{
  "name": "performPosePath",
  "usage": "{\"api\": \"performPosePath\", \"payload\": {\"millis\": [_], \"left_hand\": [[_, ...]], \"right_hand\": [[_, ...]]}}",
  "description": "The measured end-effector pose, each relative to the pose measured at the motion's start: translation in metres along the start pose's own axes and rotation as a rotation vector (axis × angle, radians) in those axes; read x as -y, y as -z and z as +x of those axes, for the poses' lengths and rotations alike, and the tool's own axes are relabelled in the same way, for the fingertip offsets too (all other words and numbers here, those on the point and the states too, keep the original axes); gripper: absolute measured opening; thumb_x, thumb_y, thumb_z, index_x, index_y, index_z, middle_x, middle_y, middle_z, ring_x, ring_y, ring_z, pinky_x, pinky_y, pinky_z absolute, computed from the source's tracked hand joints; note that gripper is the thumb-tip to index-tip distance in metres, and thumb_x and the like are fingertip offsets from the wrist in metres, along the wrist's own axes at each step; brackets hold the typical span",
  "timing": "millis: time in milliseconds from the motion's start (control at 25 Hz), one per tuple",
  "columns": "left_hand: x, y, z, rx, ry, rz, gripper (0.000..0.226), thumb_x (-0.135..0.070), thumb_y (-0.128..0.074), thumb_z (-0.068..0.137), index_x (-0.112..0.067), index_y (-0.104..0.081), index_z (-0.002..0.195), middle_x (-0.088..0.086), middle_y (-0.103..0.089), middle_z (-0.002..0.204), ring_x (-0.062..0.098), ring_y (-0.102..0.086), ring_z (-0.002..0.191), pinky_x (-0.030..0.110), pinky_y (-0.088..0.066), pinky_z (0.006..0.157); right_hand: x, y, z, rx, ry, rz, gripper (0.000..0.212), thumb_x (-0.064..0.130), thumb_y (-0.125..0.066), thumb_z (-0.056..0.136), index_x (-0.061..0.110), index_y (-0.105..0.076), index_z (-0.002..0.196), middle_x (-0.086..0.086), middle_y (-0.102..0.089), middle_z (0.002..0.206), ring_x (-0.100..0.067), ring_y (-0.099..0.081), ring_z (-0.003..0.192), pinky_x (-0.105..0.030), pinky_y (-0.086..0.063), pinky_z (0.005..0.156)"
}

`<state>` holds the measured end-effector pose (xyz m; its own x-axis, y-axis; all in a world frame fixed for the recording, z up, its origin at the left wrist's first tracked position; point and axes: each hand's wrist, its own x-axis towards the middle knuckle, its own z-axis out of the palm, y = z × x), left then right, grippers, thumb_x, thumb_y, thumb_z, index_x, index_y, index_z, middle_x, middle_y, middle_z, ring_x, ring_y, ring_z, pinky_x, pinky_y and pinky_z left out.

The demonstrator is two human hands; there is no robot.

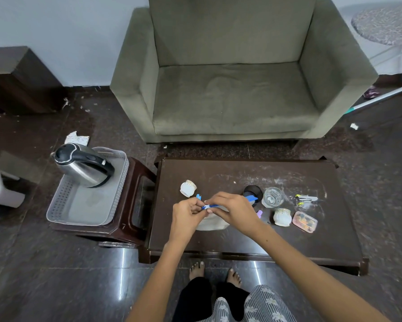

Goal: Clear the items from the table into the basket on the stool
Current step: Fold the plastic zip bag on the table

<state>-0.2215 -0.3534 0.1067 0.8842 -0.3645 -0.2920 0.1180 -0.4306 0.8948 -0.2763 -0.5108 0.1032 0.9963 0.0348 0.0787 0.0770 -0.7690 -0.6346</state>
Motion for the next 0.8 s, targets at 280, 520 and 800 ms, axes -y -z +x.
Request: {"api": "performPosePath", "payload": {"millis": [280, 520, 800], "left_hand": [[0.002, 0.009, -0.002, 0.067, -0.087, 0.194, 0.015, -0.014, -0.063, 0.085, -0.024, -0.073, 0.091, -0.004, -0.073, 0.077, 0.01, -0.068, 0.071, 0.024, -0.051, 0.065], [-0.007, 0.008, -0.006, -0.108, -0.274, 0.524, 0.007, -0.023, -0.062, 0.085, -0.023, -0.069, 0.083, -0.012, -0.059, 0.087, 0.0, -0.048, 0.08, 0.021, -0.04, 0.06], [0.0, 0.015, -0.003, -0.217, -0.241, 0.382, 0.007, -0.02, -0.066, 0.083, -0.015, -0.071, 0.082, -0.01, -0.055, 0.08, 0.011, -0.052, 0.078, 0.028, -0.046, 0.062]], "right_hand": [[0.003, 0.0, 0.006, -0.003, -0.016, -0.028, 0.01, 0.025, -0.057, 0.09, 0.016, -0.062, 0.092, 0.005, -0.063, 0.092, -0.016, -0.061, 0.078, -0.032, -0.049, 0.06], [0.005, -0.001, 0.009, 0.03, 0.013, -0.171, 0.01, 0.023, -0.051, 0.094, 0.014, -0.055, 0.095, 0.003, -0.056, 0.097, -0.017, -0.053, 0.085, -0.029, -0.04, 0.058], [-0.019, 0.004, 0.01, 0.036, -0.011, -0.281, 0.004, 0.017, -0.056, 0.091, 0.013, -0.056, 0.09, -0.001, -0.058, 0.093, -0.021, -0.053, 0.079, -0.032, -0.044, 0.062]]}}
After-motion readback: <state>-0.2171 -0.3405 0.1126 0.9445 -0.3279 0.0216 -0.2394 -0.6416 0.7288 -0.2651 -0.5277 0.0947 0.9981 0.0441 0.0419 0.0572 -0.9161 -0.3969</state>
